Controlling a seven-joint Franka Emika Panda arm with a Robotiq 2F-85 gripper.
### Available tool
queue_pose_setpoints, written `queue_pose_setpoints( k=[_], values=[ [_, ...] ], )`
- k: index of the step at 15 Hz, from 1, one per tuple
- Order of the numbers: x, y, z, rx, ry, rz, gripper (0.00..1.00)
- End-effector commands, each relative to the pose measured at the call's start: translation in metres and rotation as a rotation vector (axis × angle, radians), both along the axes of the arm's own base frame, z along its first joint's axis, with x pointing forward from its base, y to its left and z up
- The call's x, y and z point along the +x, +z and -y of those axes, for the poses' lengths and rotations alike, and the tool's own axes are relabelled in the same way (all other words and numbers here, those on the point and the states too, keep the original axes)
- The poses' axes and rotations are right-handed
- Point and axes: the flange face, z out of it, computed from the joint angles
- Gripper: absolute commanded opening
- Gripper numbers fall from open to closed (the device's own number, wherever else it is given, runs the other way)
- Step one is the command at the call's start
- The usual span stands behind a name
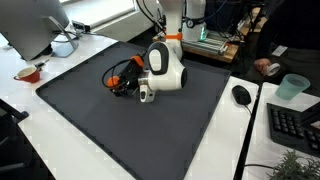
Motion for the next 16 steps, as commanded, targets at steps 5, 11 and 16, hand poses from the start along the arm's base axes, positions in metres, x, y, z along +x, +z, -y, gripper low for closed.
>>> queue_pose_setpoints(
  k=[5,11,16],
  values=[
    [0.0163,-0.0031,0.0135,-0.037,-0.031,-0.011,1.0],
    [0.0134,-0.0053,0.0118,-0.04,-0.029,-0.026,0.55],
    [0.0113,0.0005,0.0055,-0.037,-0.018,-0.009,0.55]
  ],
)
